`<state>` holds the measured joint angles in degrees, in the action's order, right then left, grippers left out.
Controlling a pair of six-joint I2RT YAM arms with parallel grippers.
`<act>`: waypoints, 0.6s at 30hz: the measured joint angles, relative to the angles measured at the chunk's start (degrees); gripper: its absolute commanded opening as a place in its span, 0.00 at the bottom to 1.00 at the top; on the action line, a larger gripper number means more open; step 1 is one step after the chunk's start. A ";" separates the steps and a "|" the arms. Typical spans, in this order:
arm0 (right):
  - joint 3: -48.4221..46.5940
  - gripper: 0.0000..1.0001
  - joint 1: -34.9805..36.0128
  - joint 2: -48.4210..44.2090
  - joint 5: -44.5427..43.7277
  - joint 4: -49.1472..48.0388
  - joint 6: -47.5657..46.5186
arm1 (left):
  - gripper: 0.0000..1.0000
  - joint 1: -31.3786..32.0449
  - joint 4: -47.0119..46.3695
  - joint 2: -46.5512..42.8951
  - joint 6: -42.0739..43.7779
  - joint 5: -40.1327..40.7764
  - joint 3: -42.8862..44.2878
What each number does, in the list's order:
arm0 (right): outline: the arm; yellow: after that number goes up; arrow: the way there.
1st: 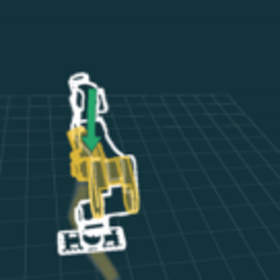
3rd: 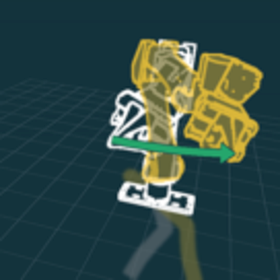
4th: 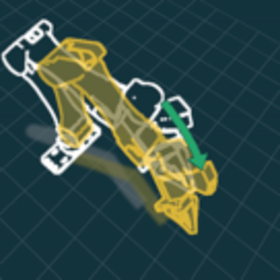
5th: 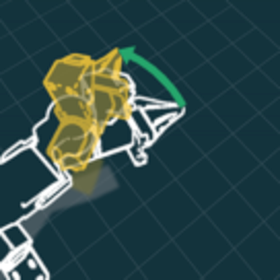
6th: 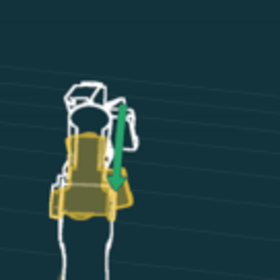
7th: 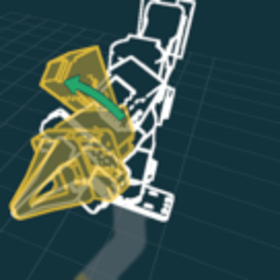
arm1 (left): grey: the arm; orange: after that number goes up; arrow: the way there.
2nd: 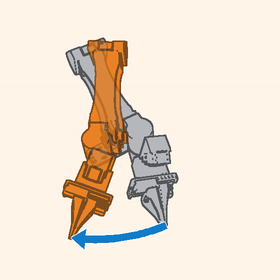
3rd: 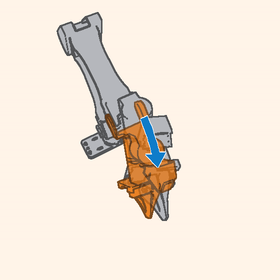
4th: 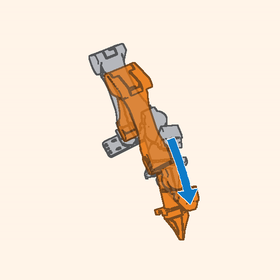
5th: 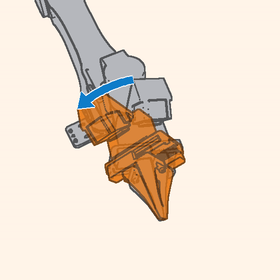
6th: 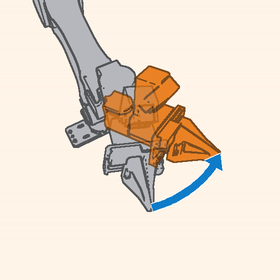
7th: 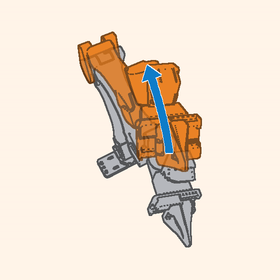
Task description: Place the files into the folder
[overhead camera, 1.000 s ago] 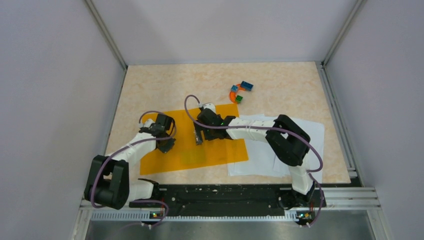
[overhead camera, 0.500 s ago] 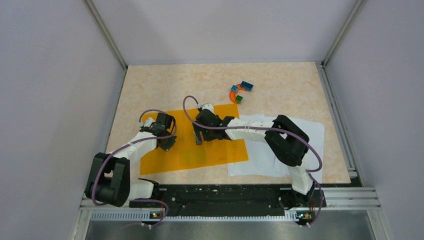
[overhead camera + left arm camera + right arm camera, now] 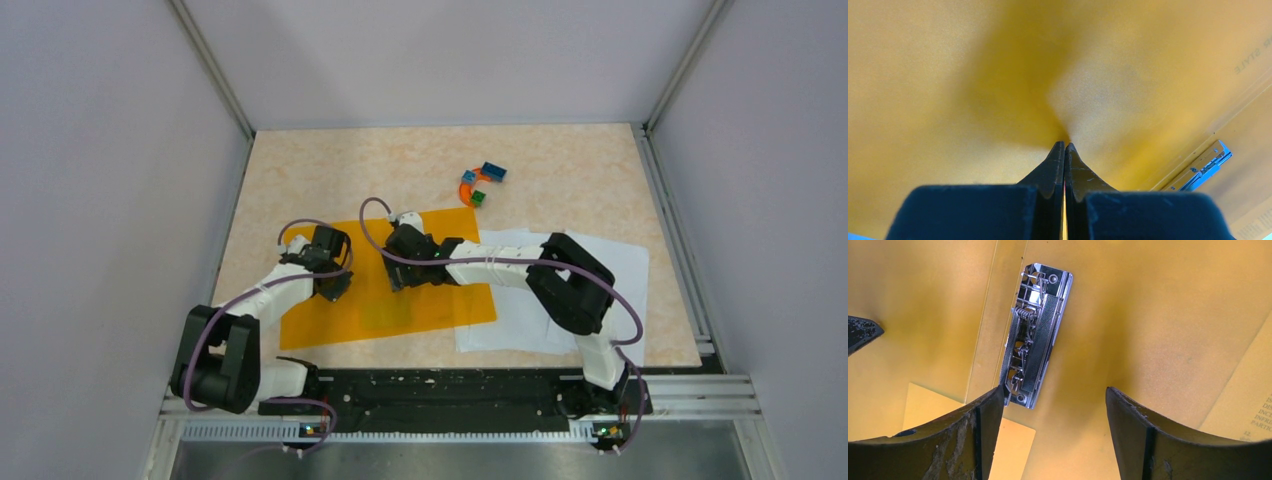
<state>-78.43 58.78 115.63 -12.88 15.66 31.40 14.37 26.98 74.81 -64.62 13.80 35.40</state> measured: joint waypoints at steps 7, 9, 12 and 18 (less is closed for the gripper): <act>0.04 0.71 0.22 0.07 -0.83 0.17 0.74 | 0.00 0.00 0.00 0.00 -0.02 0.00 0.00; 0.04 0.71 0.48 0.09 -1.05 0.17 0.76 | 0.00 0.00 0.00 0.04 -0.02 0.02 0.00; 0.02 0.71 1.11 0.28 -2.05 0.09 0.87 | 0.00 0.00 -0.02 0.09 -0.02 0.02 0.00; 0.24 0.70 1.66 0.28 -3.72 0.17 1.68 | 0.00 0.00 -0.02 0.22 -0.09 0.02 0.02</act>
<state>-78.19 60.45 115.92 -16.60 15.84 33.08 14.37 26.96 75.02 -64.71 13.82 35.42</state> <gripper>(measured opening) 0.706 0.010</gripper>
